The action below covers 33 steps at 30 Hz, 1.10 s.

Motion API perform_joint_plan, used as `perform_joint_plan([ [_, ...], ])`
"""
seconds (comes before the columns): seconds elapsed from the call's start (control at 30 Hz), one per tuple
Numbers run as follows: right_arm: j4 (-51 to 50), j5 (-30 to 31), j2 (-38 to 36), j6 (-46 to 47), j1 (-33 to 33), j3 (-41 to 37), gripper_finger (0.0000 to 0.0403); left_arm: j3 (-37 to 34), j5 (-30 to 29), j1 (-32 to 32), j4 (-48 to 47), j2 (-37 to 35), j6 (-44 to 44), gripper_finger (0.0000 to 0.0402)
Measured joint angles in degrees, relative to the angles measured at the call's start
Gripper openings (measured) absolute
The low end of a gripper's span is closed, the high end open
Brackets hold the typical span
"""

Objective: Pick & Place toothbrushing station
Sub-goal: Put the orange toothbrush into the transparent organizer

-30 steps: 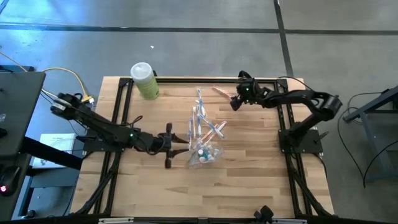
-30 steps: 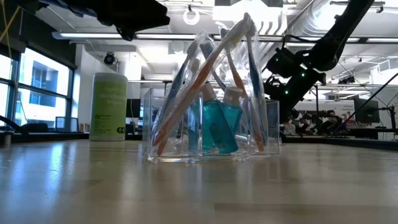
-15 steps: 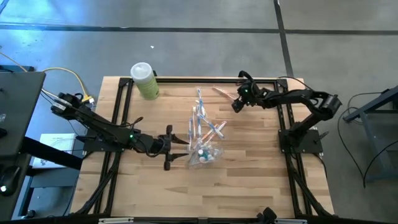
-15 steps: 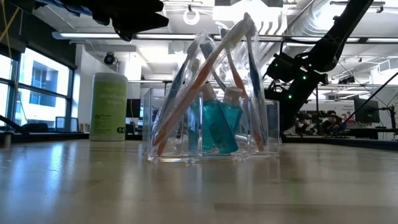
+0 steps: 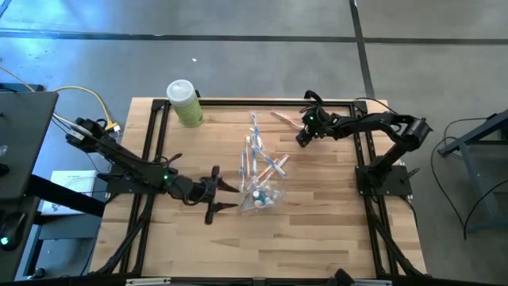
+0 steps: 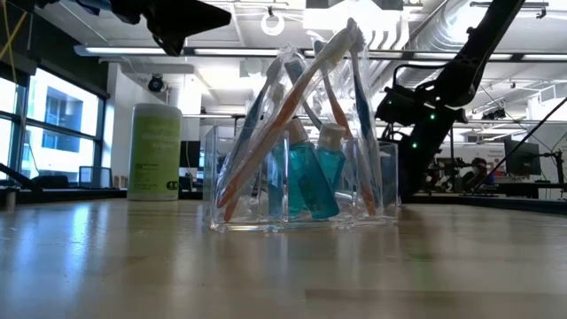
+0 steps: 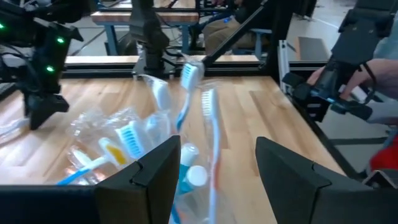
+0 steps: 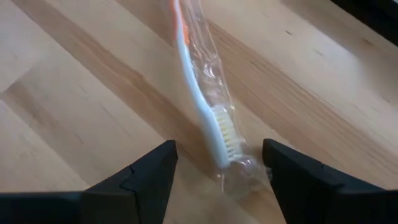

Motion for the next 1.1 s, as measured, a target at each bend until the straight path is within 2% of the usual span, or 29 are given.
perform_joint_plan([
  [0.27,4.3,0.4,0.3,-3.5,0.0,-0.2,0.0137,0.0,0.0,-2.0,1.2,0.0,0.0,0.0205],
  [0.47,5.0,0.7,0.4,-6.8,0.0,-0.3,0.0037,0.0,0.0,-1.9,1.4,0.0,0.1,0.0205],
  [0.6,5.0,2.6,0.3,-7.0,1.2,-0.3,0.0035,0.0,-0.1,-1.4,0.9,0.0,0.1,0.0205],
  [0.7,3.0,7.4,-0.8,-6.9,3.5,-0.3,0.0035,0.0,-0.4,-1.5,0.9,0.0,0.1,0.0205],
  [0.83,-5.0,17.0,-4.7,-6.6,9.5,-0.6,0.0035,0.0,-0.8,-1.5,1.6,0.0,2.4,0.0204],
  [0.93,-11.7,24.8,-9.5,-4.9,16.0,-0.5,0.0035,0.0,-0.9,-1.5,2.0,0.0,7.1,0.0205],
  [1.1,-26.9,36.9,-20.2,1.7,28.8,-0.4,0.0035,0.0,-0.8,-1.6,2.6,0.0,6.6,0.0204],
])
